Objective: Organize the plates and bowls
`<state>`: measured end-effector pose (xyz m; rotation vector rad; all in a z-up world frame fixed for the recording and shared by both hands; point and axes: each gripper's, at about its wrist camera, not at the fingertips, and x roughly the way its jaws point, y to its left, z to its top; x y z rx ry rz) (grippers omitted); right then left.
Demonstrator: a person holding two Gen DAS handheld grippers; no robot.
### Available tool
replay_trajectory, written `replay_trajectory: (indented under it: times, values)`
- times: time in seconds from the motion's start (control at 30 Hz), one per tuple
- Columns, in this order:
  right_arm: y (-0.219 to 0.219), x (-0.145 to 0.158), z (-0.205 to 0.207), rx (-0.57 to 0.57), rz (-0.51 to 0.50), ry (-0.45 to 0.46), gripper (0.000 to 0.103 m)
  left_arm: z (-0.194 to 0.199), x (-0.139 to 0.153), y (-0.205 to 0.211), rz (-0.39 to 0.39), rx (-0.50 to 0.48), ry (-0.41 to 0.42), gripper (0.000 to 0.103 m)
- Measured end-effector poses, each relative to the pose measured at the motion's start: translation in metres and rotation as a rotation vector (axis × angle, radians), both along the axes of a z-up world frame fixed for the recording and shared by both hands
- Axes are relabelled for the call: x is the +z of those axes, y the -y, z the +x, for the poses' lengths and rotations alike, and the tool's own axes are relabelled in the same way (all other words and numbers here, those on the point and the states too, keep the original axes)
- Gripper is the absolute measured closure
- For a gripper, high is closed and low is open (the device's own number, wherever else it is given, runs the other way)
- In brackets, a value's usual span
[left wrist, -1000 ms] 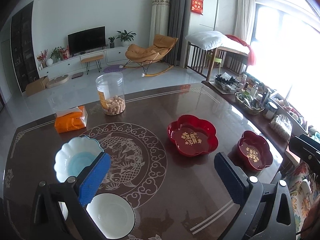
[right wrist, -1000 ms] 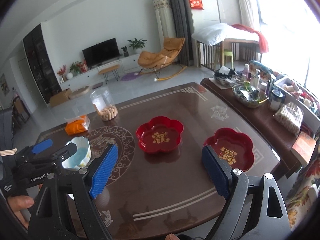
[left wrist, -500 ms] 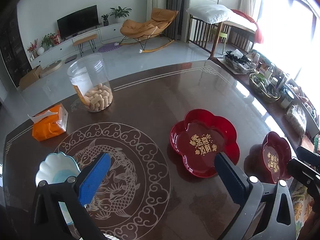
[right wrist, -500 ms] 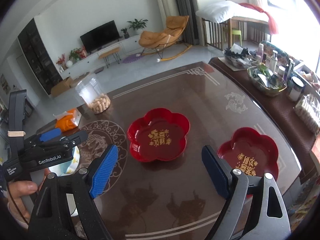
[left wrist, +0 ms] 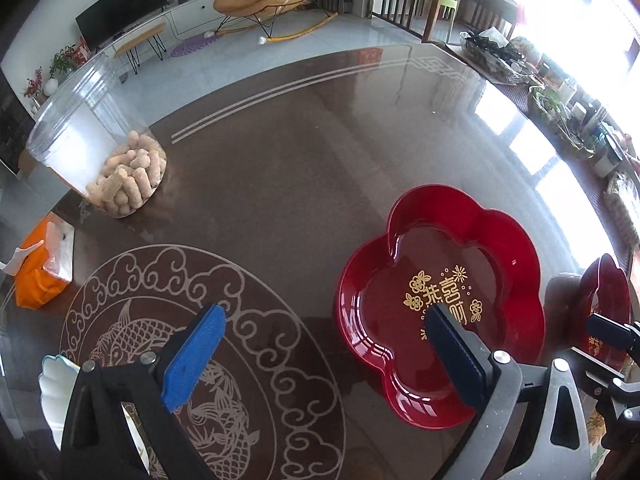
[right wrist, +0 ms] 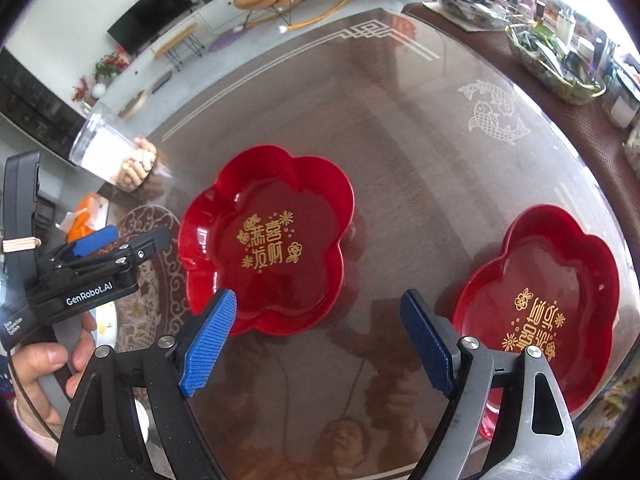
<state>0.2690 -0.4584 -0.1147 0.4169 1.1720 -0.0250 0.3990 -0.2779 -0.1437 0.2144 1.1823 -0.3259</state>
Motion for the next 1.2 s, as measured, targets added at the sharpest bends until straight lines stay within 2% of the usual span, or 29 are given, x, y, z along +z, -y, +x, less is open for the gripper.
replay_trajectory:
  times: [0.17,0.37,0.47,0.5,0.53,0.57,0.6,0.67,0.73,0.97,1.2]
  values:
    - [0.001,-0.016,0.007,0.002,-0.018,-0.019,0.017,0.014,-0.015,0.003,-0.003,-0.004,-0.02,0.011]
    - [0.006,-0.029,0.011,0.005,0.001,-0.026,0.018,0.022,-0.035,0.006,-0.018,-0.008,-0.06,0.025]
    - [0.002,-0.036,0.015,0.015,-0.004,-0.032,0.019,0.026,-0.043,0.007,-0.038,-0.002,-0.087,0.043]
    - [0.001,-0.038,0.016,0.018,-0.005,-0.034,0.022,0.028,-0.046,0.007,-0.045,0.001,-0.097,0.054]
    - [0.0,-0.04,0.017,0.022,-0.002,-0.037,0.036,0.029,-0.049,0.008,-0.05,0.002,-0.107,0.063]
    - [0.001,-0.043,0.019,0.027,0.009,-0.042,0.059,0.029,-0.053,0.008,-0.055,0.003,-0.119,0.065]
    - [0.001,-0.046,0.02,0.029,0.018,-0.051,0.077,0.029,-0.053,0.008,-0.075,0.007,-0.113,0.068]
    - [0.0,-0.052,0.02,0.027,0.013,-0.068,0.087,0.029,-0.052,0.007,-0.097,0.016,-0.117,0.075]
    - [0.001,-0.052,0.018,0.022,0.02,-0.056,0.089,0.027,-0.05,0.007,-0.103,0.018,-0.112,0.087]
    - [-0.004,-0.033,0.006,0.036,-0.001,-0.008,0.089,0.011,-0.03,-0.006,-0.138,0.02,-0.083,0.088]
    - [0.01,-0.001,-0.018,0.024,0.031,0.042,0.089,-0.02,0.015,0.007,-0.152,-0.023,-0.037,0.088]
